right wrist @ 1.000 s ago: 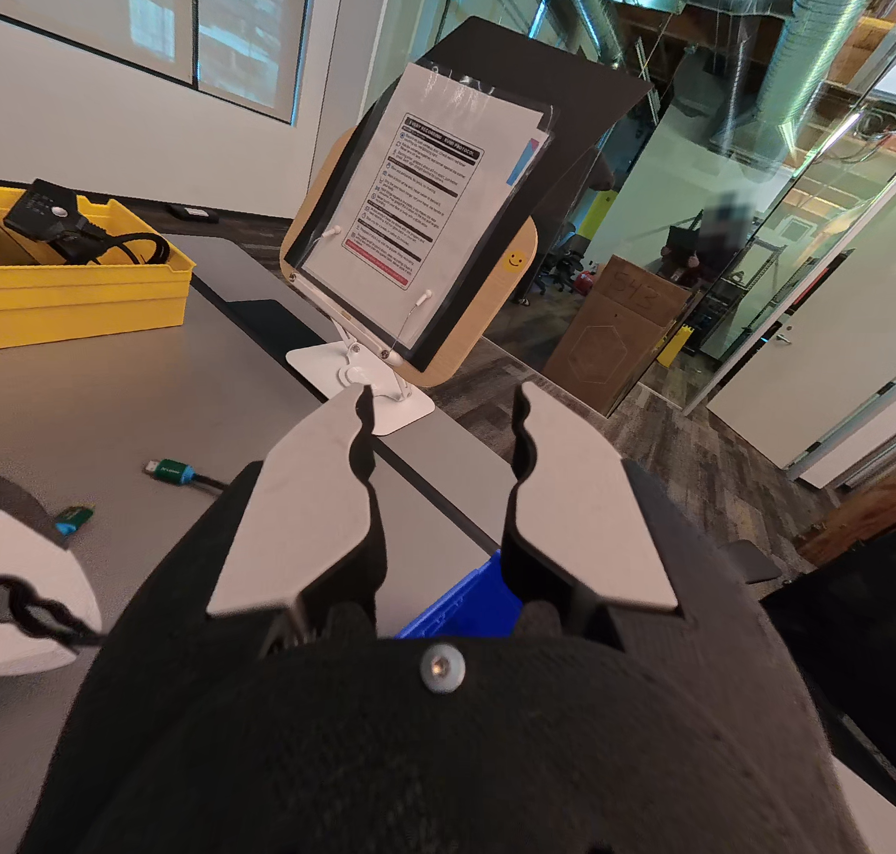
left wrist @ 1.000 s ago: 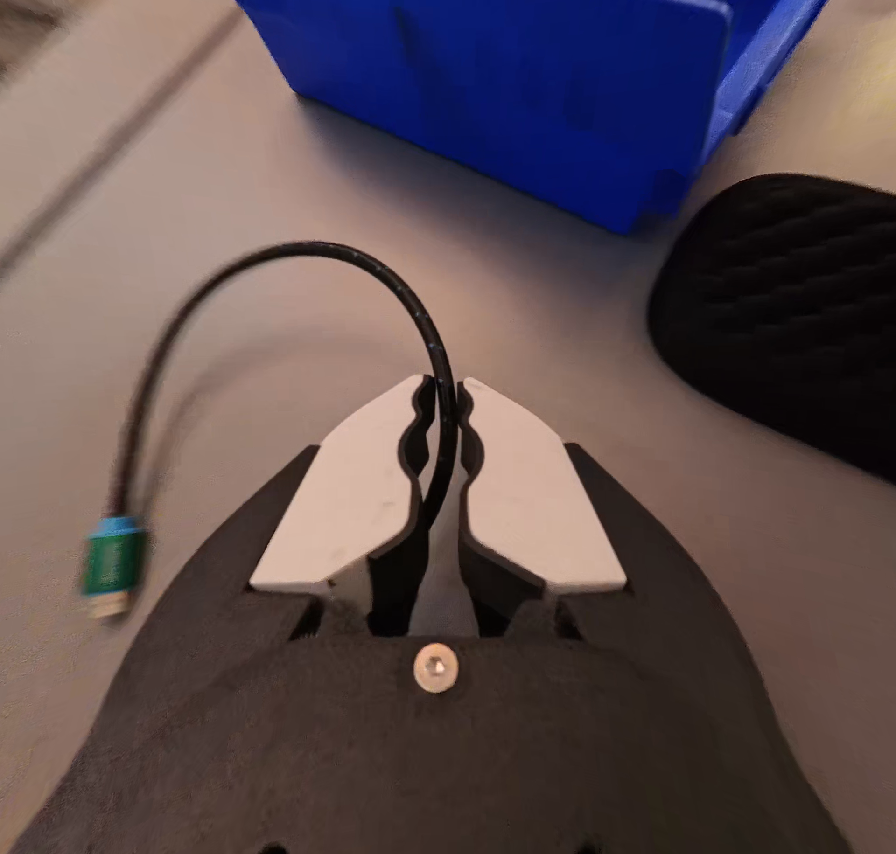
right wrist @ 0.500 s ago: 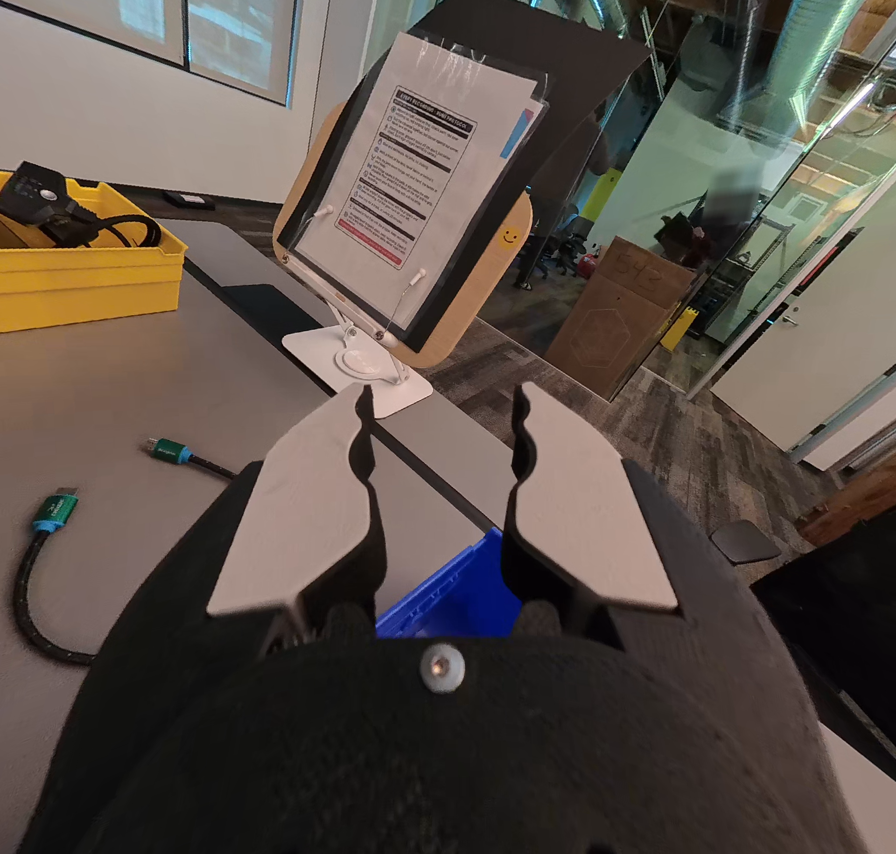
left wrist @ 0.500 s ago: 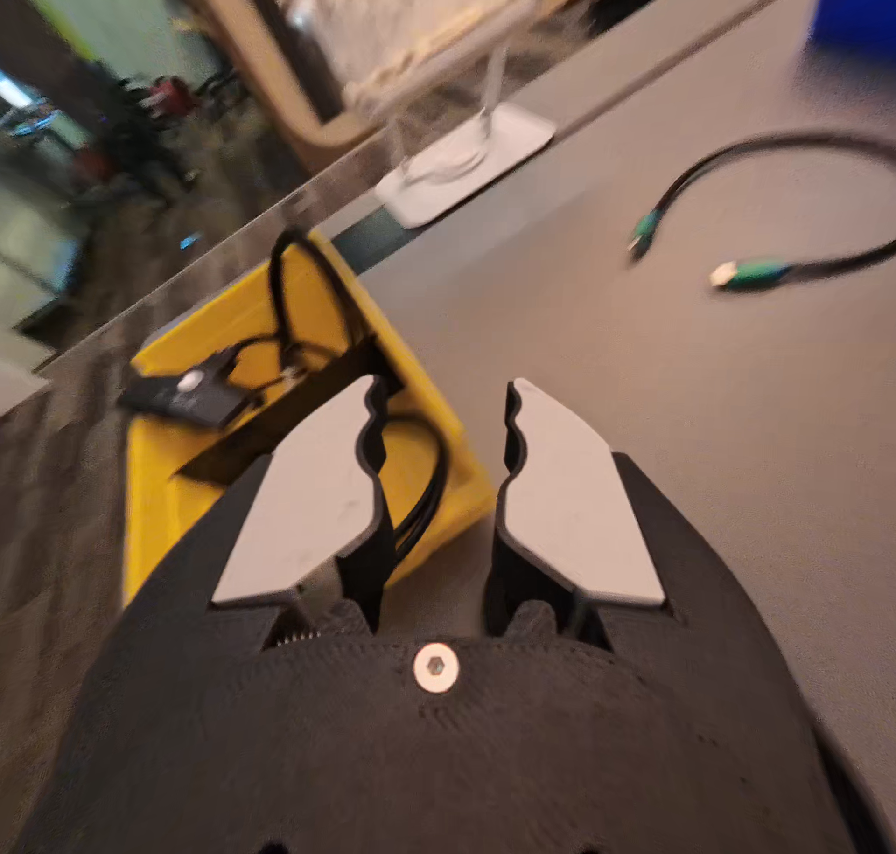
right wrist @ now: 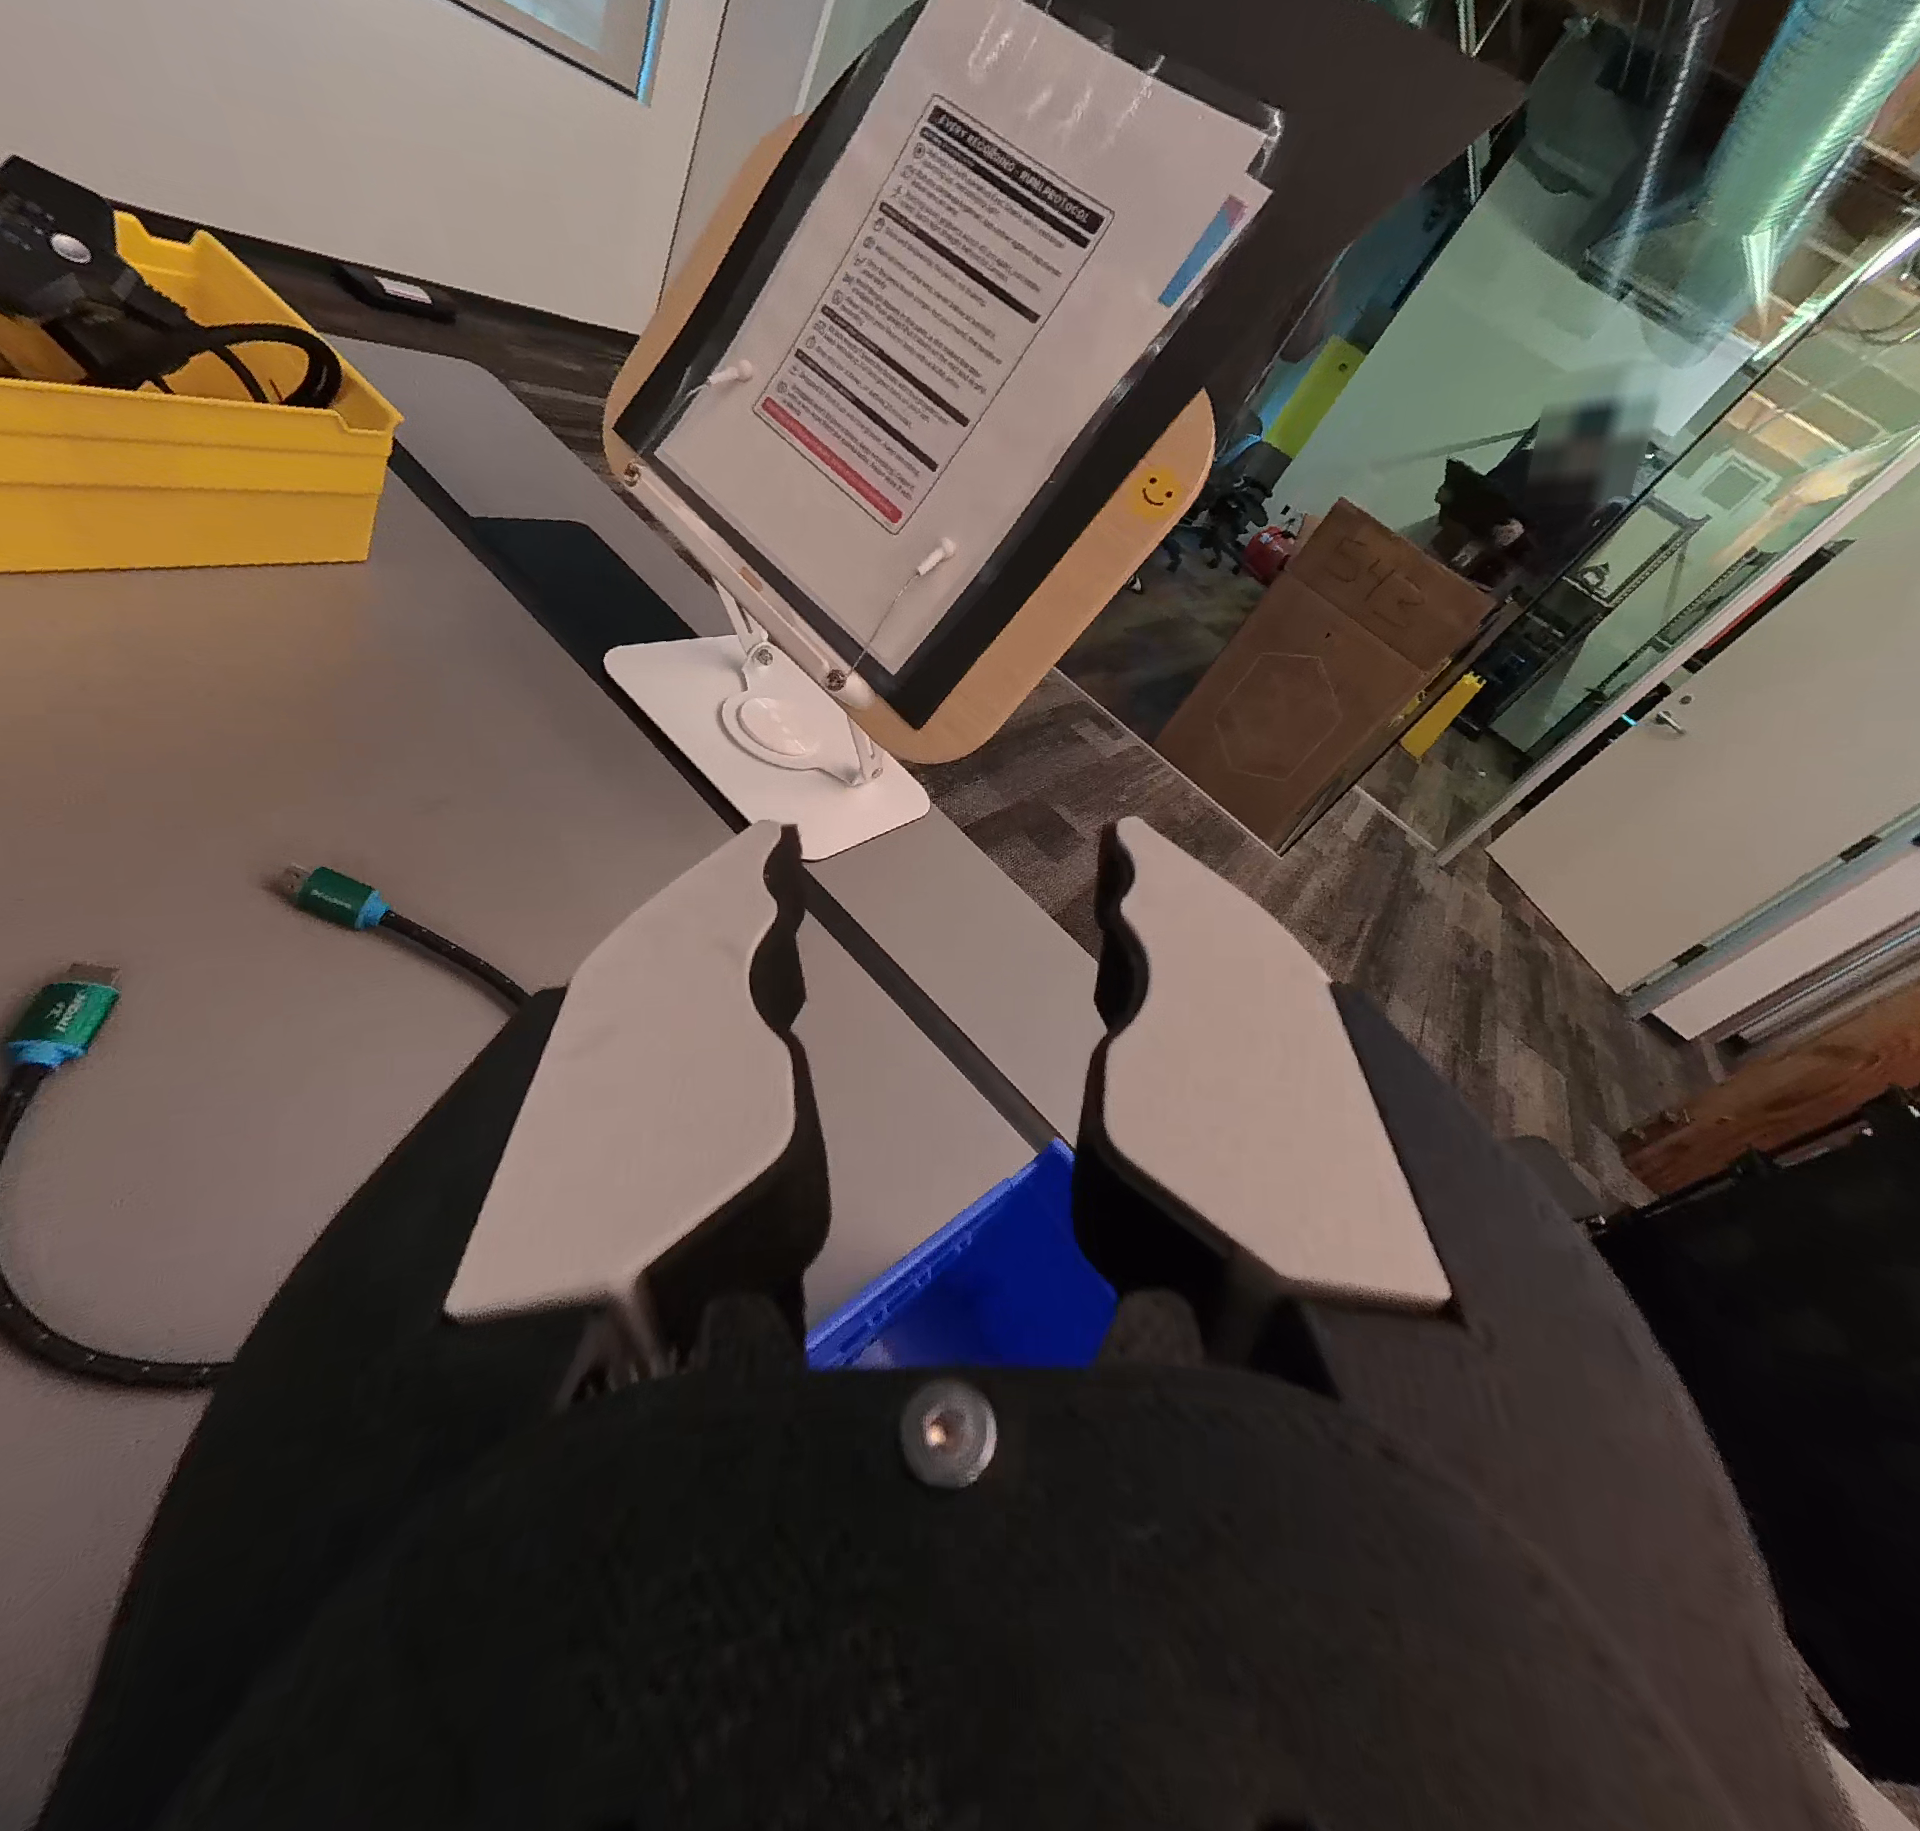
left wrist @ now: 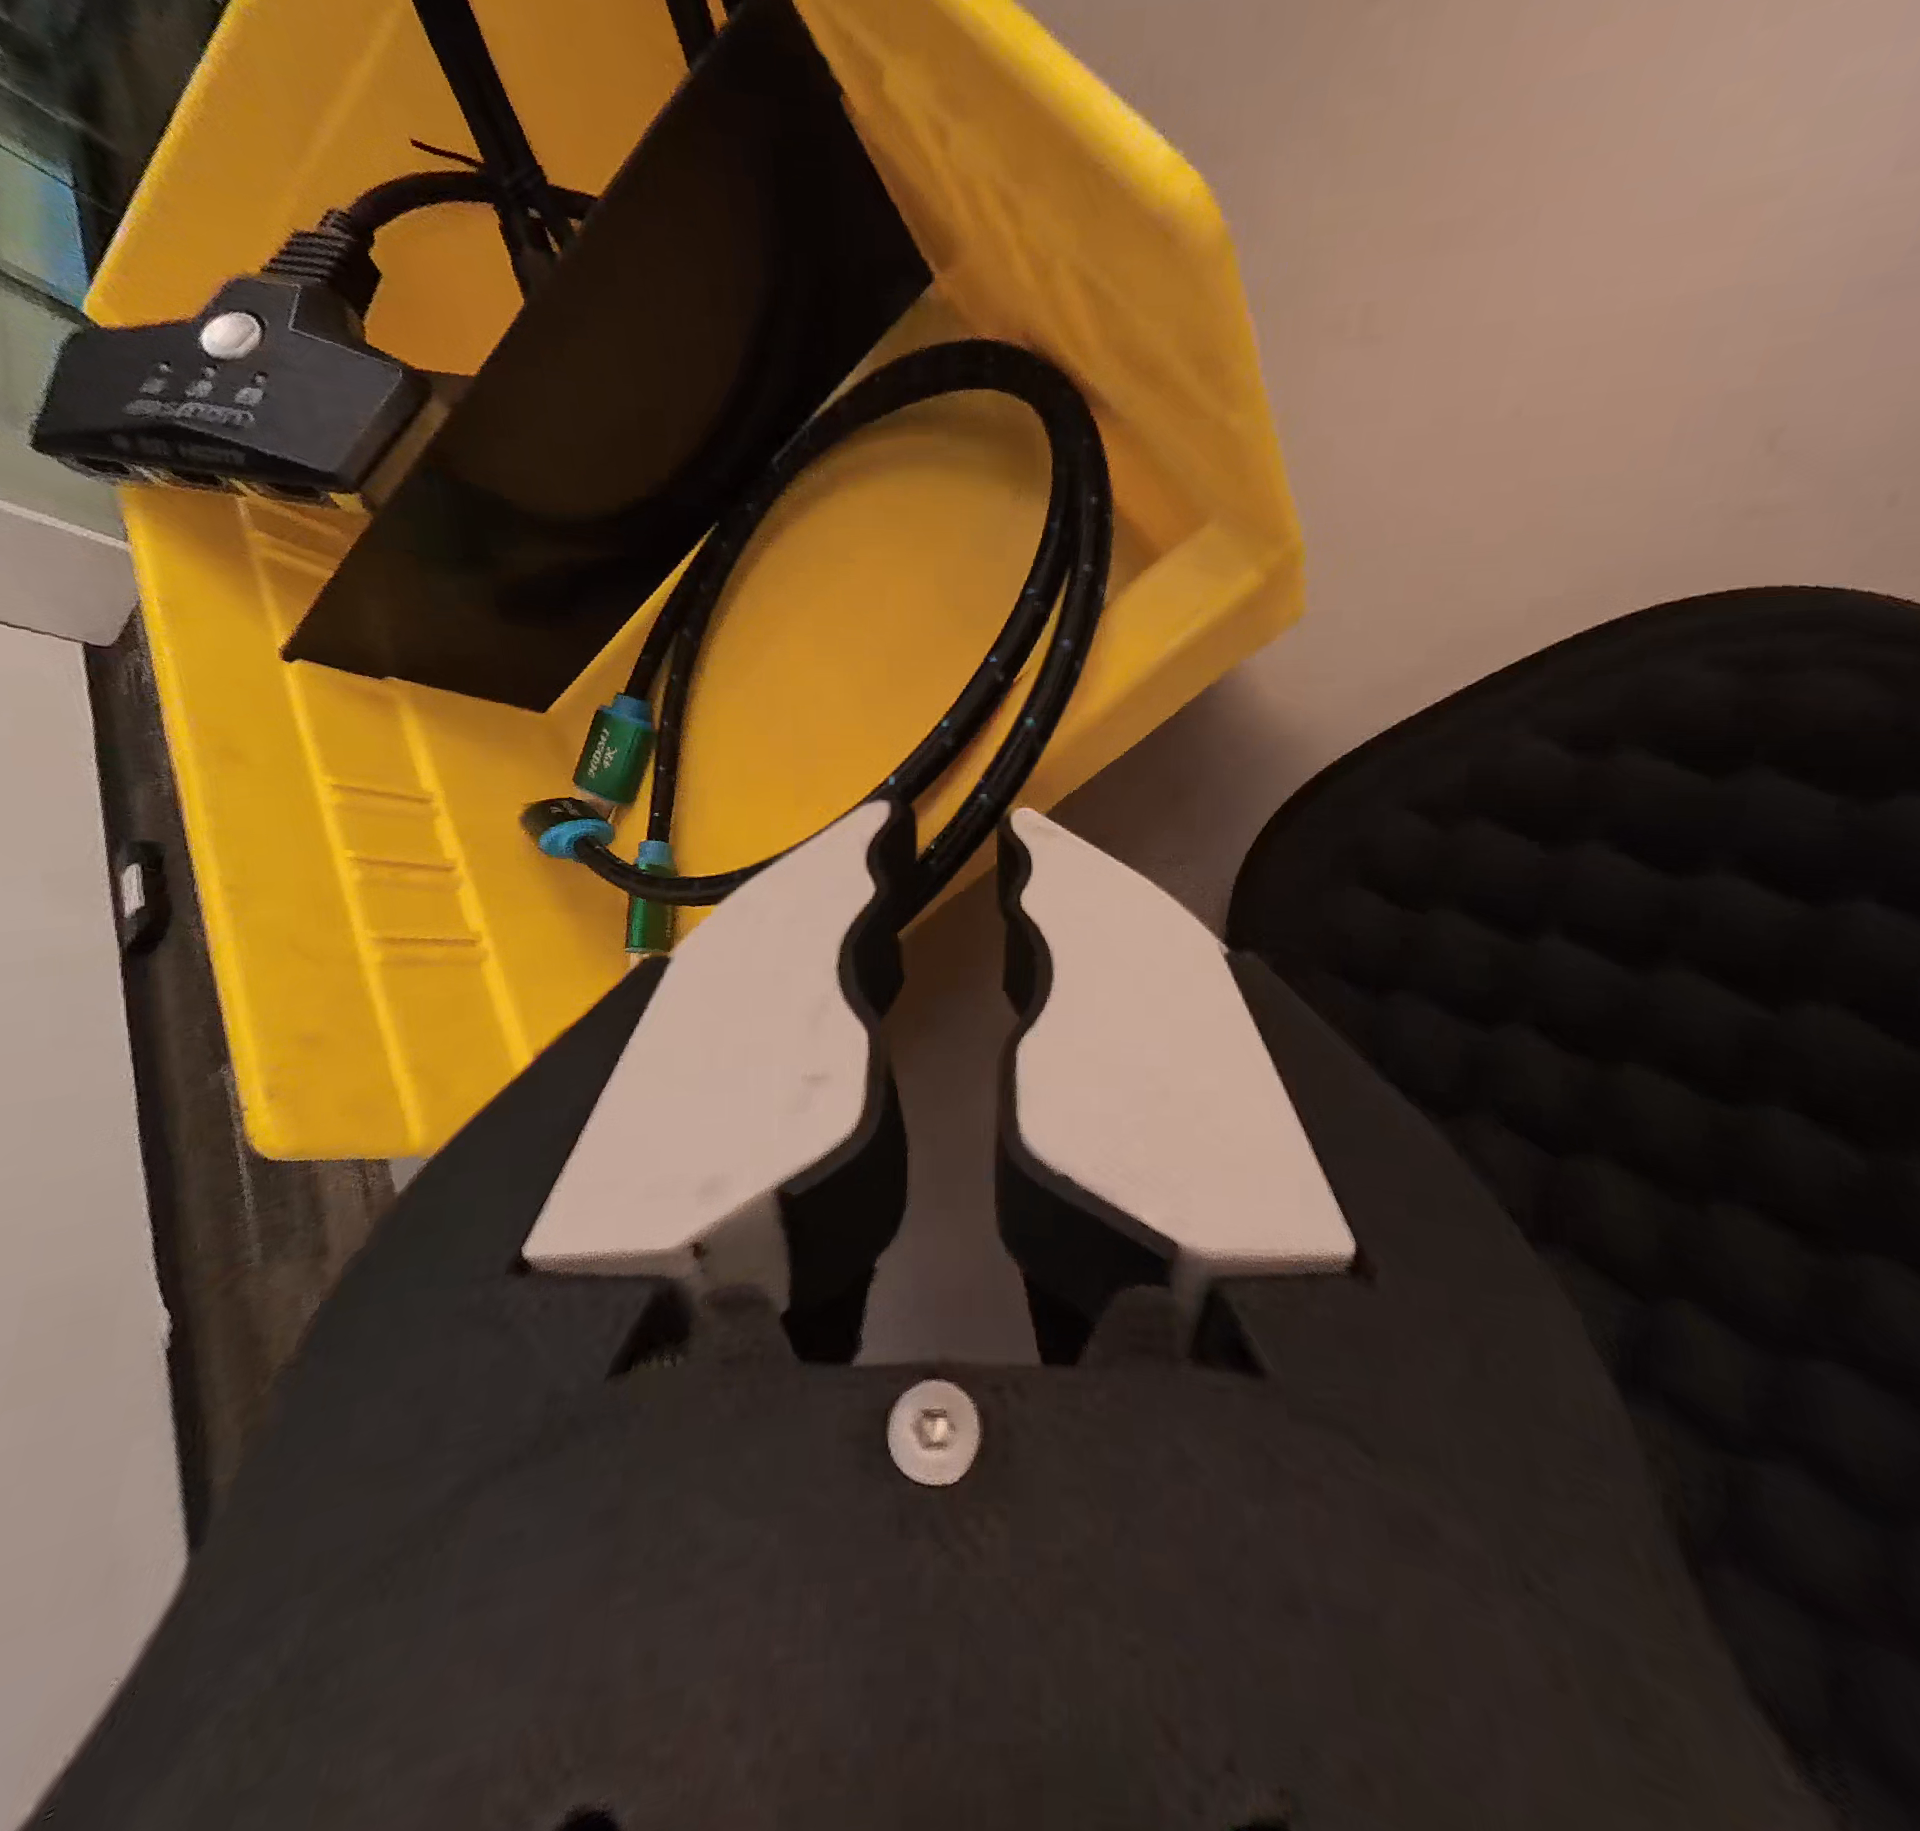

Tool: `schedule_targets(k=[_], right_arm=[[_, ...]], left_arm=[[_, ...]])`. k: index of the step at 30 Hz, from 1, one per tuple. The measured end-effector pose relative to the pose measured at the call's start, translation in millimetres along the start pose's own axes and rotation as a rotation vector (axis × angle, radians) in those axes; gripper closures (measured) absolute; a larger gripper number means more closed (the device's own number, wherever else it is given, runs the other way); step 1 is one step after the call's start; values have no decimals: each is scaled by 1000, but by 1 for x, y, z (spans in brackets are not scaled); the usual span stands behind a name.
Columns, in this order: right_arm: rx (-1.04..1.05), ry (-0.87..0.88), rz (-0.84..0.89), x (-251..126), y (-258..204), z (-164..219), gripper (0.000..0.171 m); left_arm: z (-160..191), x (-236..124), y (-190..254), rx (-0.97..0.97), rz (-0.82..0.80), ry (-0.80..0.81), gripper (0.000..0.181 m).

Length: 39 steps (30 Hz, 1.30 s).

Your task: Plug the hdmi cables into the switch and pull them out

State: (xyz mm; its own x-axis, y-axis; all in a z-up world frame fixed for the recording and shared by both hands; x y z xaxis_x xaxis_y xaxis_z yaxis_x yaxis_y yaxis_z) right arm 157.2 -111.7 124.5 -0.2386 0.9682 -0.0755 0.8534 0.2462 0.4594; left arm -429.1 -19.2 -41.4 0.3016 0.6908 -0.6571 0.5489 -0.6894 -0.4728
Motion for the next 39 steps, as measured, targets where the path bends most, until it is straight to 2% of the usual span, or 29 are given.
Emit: schedule_targets(k=[5, 10, 12, 14, 17, 20, 23, 26, 29, 32, 36, 39], right_arm=[[-8, -24, 4, 1, 1, 4, 116], [2, -15, 15, -3, 5, 5, 117], [7, -12, 22, -5, 7, 6, 117], [11, -12, 32, -8, 9, 7, 117], [17, -10, 43, -10, 12, 8, 118], [16, -15, 44, -11, 12, 9, 118], [9, -20, 44, -11, 11, 9, 118], [9, -18, 42, -12, 11, 9, 118], [11, -19, 45, -14, 12, 10, 118], [17, -19, 50, -16, 15, 12, 118], [32, -19, 52, -16, 18, 15, 118], [30, -30, 49, -16, 18, 17, 118]], left_arm=[[-15, -20, -10, 0, -34, 81, 172], [-52, -53, -60, -243, -218, 157, 175], [-77, -73, -70, -345, -264, 275, 176], [-111, -92, -60, -344, -239, 422, 176], [-164, -104, -19, -210, -225, 565, 176], [-211, -87, 41, -24, -210, 622, 176], [-244, -38, 114, 182, -159, 584, 176], [-257, 23, 191, 290, 35, 503, 176], [-256, 66, 247, 406, 74, 412, 175], [-256, 77, 277, 396, 190, 396, 175], [-257, 73, 288, 298, 400, 429, 173], [-259, 62, 274, 128, 629, 431, 131]])
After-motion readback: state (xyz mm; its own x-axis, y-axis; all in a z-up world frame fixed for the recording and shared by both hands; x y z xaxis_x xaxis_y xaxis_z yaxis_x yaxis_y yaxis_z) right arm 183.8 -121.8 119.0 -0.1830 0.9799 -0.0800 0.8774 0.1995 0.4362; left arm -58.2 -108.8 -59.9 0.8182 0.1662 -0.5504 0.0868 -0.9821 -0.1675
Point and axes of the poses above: each gripper's, where its closed fingertips meet, x out along the fingers, z out of its underside, y = z × x across the jaws, the point moved 9 cm from there along -x, back along the fingers, and after that the axes turned 2 degrees about y, right-handed, at the moved point
